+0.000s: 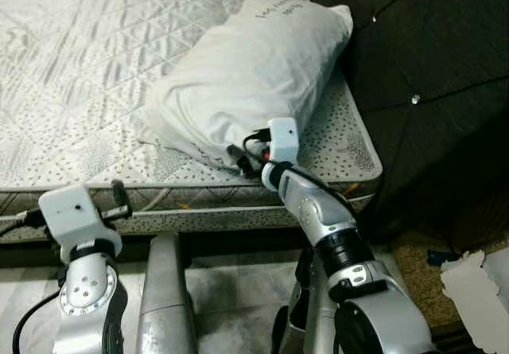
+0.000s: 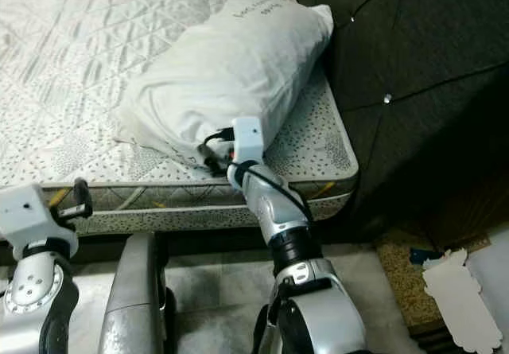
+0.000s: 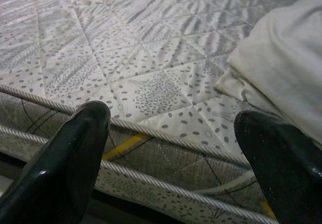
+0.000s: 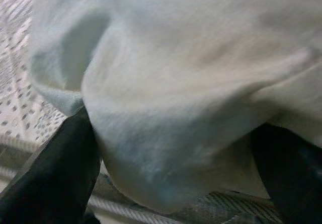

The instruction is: Clean up the room

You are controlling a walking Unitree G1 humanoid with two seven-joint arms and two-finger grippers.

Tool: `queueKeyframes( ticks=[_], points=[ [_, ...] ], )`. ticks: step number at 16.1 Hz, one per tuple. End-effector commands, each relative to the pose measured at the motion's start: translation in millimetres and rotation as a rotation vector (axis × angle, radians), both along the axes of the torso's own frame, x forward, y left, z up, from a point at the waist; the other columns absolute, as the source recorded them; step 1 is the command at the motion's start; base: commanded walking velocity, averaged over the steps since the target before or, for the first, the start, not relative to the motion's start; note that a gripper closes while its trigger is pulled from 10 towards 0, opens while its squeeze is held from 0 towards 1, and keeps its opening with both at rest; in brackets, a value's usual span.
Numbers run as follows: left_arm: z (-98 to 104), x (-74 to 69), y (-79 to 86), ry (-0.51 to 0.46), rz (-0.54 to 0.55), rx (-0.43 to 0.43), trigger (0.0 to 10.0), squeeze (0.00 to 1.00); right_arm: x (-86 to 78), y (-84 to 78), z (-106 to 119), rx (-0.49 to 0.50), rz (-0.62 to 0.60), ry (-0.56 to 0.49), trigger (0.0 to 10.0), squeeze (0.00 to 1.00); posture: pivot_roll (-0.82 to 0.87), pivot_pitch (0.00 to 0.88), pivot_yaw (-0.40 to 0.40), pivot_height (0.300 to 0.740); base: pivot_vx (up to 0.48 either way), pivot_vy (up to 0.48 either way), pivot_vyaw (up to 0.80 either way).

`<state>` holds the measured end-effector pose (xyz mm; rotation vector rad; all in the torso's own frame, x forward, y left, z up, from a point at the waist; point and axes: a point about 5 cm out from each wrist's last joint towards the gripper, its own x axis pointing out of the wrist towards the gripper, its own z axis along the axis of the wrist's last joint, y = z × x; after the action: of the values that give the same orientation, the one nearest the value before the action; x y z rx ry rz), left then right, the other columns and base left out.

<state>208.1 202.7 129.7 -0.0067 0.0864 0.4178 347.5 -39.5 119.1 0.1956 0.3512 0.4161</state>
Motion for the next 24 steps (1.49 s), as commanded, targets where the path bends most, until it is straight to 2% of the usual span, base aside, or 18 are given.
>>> queueKeyframes(
  ticks=[1, 4, 5, 9, 17, 21, 22, 24],
  points=[
    [-0.4, -0.1, -0.3, 0.012, 0.005, 0.003, 10.0, 0.0, 6.9, 7.8, 10.0, 0.053, -0.053, 0.004, 0.0, 0.0, 0.09, 0.107, -0.086, 0.539, 0.0, 0.0, 0.0],
    [-0.1, 2.1, 0.4, 0.008, 0.005, 0.003, 10.0, 0.0, 7.2, 25.2, 12.0, 0.089, -0.043, 0.034, 0.0, 0.0, 0.1, 0.099, -0.089, 0.539, 0.0, 0.0, 0.0],
    [1.5, 3.1, 1.5, 0.001, 0.008, 0.004, 10.0, 0.0, 8.6, 32.7, 16.8, 0.131, -0.051, 0.028, 0.0, 0.0, 0.1, 0.096, -0.092, 0.539, 0.0, 0.0, 0.0],
    [2.2, 3.6, 1.6, -0.004, 0.013, 0.002, 10.0, 0.0, 11.2, 36.6, 17.7, 0.179, -0.077, 0.045, 0.0, 0.0, 0.1, 0.088, -0.094, 0.539, 0.0, 0.0, 0.0],
    [2.6, 11.3, 0.9, -0.02, -0.002, -0.005, 10.0, 0.0, 22.3, 17.2, 17.1, 0.164, -0.114, 0.022, 0.0, 0.0, 0.1, 0.057, -0.091, 0.539, 0.0, 0.0, 0.0],
    [4.6, 16.6, 1.3, -0.036, 0.0, -0.002, 10.0, 0.0, 31.9, 1.6, 20.5, 0.125, -0.142, -0.014, 0.0, 0.0, 0.11, 0.036, -0.099, 0.539, 0.0, 0.0, 0.0],
    [5.0, 17.0, 1.4, -0.039, 0.002, -0.002, 10.0, 0.0, 37.1, -8.2, 24.2, 0.108, -0.165, -0.032, 0.0, 0.0, 0.11, 0.032, -0.1, 0.539, 0.0, 0.0, 0.0],
    [5.0, 17.0, 1.4, -0.039, 0.002, -0.002, 10.0, 0.0, 37.1, -8.2, 24.2, 0.108, -0.165, -0.032, 0.0, 0.0, 0.11, 0.032, -0.1, 0.539, 0.0, 0.0, 0.0]
  ],
)
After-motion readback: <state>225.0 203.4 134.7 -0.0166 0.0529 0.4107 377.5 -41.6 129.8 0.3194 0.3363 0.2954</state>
